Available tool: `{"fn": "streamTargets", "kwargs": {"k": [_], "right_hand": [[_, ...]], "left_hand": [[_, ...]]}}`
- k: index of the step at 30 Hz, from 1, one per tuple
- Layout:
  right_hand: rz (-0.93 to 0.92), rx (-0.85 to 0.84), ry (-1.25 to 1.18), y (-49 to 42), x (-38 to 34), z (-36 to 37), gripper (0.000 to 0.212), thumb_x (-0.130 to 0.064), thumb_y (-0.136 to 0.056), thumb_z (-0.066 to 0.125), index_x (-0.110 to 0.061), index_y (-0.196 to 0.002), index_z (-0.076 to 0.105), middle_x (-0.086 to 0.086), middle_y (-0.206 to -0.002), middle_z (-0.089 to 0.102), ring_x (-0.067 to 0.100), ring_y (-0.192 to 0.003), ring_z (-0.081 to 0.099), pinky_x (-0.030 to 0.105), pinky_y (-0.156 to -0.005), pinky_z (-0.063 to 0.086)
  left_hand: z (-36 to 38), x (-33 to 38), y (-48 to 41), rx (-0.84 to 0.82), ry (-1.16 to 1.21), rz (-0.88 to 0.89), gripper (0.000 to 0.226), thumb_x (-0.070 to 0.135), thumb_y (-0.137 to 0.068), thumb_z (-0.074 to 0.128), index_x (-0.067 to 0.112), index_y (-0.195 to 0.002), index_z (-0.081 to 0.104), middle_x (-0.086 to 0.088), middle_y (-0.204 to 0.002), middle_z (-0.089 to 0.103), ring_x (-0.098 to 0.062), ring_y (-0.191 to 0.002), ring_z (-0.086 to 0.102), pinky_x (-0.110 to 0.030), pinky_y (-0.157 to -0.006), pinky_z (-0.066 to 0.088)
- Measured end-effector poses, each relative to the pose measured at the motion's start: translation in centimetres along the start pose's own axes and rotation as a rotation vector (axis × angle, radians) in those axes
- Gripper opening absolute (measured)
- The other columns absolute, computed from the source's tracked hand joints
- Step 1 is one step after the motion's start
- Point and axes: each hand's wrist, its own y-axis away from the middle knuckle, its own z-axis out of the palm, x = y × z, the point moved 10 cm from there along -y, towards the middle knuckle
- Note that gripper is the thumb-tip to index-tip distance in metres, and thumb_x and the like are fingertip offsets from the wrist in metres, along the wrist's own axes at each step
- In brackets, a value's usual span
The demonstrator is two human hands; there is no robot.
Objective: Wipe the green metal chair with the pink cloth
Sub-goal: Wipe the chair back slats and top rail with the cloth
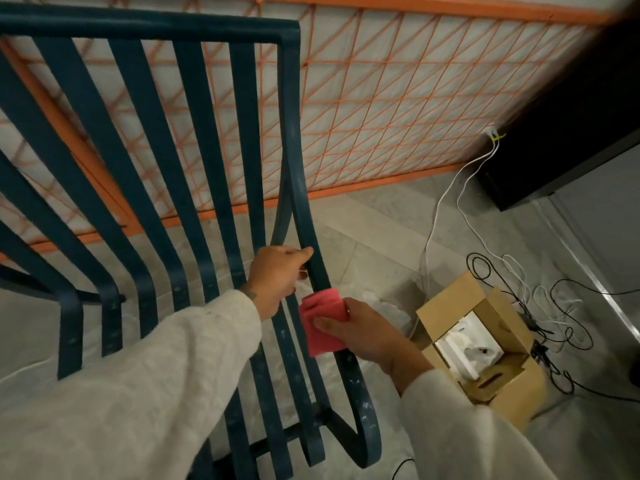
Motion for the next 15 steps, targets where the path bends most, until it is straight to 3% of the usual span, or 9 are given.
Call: {"fn": "streamTargets", "kwargs": {"k": [4, 6, 8, 12, 15], "right_hand": [[0.029, 0.166, 0.166, -1.9, -3.1, -0.1, 0.054, -0.069, -0.085, 0.044, -0.025, -0.114, 0.037, 0.007, -0.12, 0.061, 0.03, -0.103, 0.064, 0.054, -0.096, 0.049], [0.011, 0.263, 0.345, -1.4, -4.0, -0.2, 0.041, -0.063, -0.095, 0.035, -0.026, -0.112, 0.034, 0.006, -0.116, 0.059, 0.031, -0.104, 0.061, 0.057, -0.1, 0.041], [-0.037, 0.348, 0.362, 0.2, -4.2, -0.3, 0.037, -0.059, -0.099, 0.032, -0.025, -0.112, 0.035, 0.004, -0.111, 0.057, 0.03, -0.099, 0.061, 0.056, -0.098, 0.041], [-0.015, 0.249, 0.149, 2.6, -0.6, 1.0, 0.028, -0.053, -0.099, 0.04, -0.03, -0.113, 0.031, 0.0, -0.109, 0.057, 0.025, -0.096, 0.062, 0.056, -0.097, 0.045], [0.081, 0.189, 0.347, 2.7, -0.2, 1.1, 0.049, -0.042, -0.099, 0.048, -0.022, -0.137, 0.023, 0.005, -0.127, 0.055, 0.031, -0.113, 0.06, 0.059, -0.108, 0.035]], "left_hand": [[-0.2, -0.5, -0.9, 0.041, 0.028, -0.025, 0.025, 0.036, -0.08, 0.076, 0.012, -0.083, 0.071, -0.006, -0.088, 0.075, -0.026, -0.087, 0.071, -0.04, -0.085, 0.056], [-0.3, -0.5, -1.2, 0.085, -0.08, 0.008, 0.024, 0.035, -0.078, 0.078, 0.012, -0.083, 0.074, -0.005, -0.086, 0.074, -0.024, -0.085, 0.07, -0.042, -0.089, 0.055], [-0.3, -0.3, -1.5, 0.097, -0.143, 0.048, 0.018, 0.032, -0.078, 0.078, 0.014, -0.08, 0.074, -0.004, -0.084, 0.074, -0.023, -0.083, 0.07, -0.042, -0.087, 0.056], [0.1, -0.2, -1.7, 0.069, -0.133, 0.067, 0.012, 0.025, -0.084, 0.073, 0.013, -0.086, 0.072, -0.003, -0.09, 0.075, -0.018, -0.081, 0.072, -0.039, -0.087, 0.057], [0.3, -0.6, -2.2, 0.033, -0.105, 0.034, 0.011, 0.024, -0.084, 0.073, 0.013, -0.084, 0.071, -0.002, -0.088, 0.075, -0.017, -0.08, 0.073, -0.039, -0.088, 0.056]]}}
